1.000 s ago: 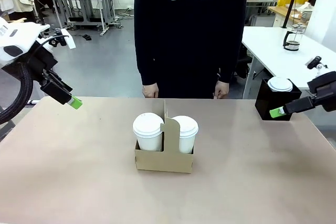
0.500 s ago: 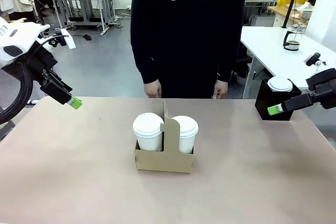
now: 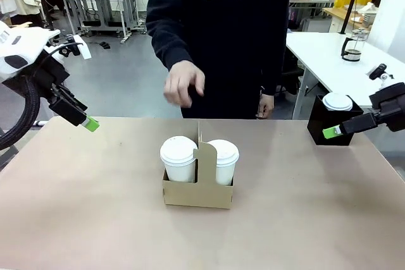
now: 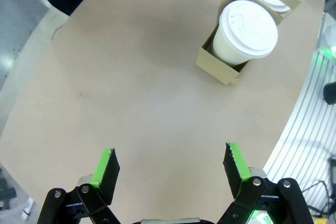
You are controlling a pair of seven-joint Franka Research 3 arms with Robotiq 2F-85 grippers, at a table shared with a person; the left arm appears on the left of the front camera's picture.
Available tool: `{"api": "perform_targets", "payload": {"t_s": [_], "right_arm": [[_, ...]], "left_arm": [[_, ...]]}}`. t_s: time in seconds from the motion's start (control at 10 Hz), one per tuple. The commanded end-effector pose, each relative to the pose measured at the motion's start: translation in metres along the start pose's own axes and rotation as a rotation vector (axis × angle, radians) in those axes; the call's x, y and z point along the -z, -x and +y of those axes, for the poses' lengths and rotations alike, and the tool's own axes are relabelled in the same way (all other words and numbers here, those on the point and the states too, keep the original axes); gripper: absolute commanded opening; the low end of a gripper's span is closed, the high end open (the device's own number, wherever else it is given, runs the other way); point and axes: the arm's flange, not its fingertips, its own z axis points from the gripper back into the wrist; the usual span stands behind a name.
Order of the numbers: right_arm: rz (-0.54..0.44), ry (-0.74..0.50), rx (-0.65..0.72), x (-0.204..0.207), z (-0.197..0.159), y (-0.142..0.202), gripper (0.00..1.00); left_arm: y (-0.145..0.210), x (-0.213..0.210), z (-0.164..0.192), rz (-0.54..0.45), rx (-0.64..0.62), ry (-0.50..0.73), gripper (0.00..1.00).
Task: Pour a drink into a cup and package it in a carrier.
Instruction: Insert the held 600 ml Paper Cup into the Cup Carrier.
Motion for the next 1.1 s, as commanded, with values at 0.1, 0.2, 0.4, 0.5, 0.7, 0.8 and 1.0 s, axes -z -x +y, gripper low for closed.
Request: {"api": "perform_targets", "payload": {"t_s": [0.1,0.2,0.4,0.5,0.7,0.8,1.0], "right_arm": [[-0.002,0.009,0.006,-0.0007,0.0007,-0.0004,1.00],[-0.002,0.009,0.006,-0.0007,0.0007,-0.0004,1.00],[-0.002,0.009,0.006,-0.0007,0.0007,-0.0004,1.00],[-0.002,0.009,0.006,-0.0007,0.0007,-0.0004,1.00],[-0.002,0.009,0.006,-0.0007,0.0007,-0.0004,1.00],[-0.002,0.009,0.006,-0.0007,0.0007,-0.0004,1.00],[-0.002,0.009,0.006,-0.0007,0.0007,-0.0004,1.00]], "left_arm": [[0.0008,-0.0003,-0.0001,0.002,-0.011,0.002,1.00],[0.0008,-0.0003,-0.0001,0.002,-0.011,0.002,1.00],[0.0008,-0.0003,-0.0001,0.002,-0.011,0.002,1.00],[0.0008,-0.0003,-0.0001,0.002,-0.011,0.002,1.00],[0.0008,-0.0003,-0.0001,0.002,-0.011,0.002,1.00],[0.0008,-0.0003,-0.0001,0.002,-0.011,0.002,1.00],[0.0008,-0.0003,-0.0001,0.002,-0.011,0.002,1.00]]}}
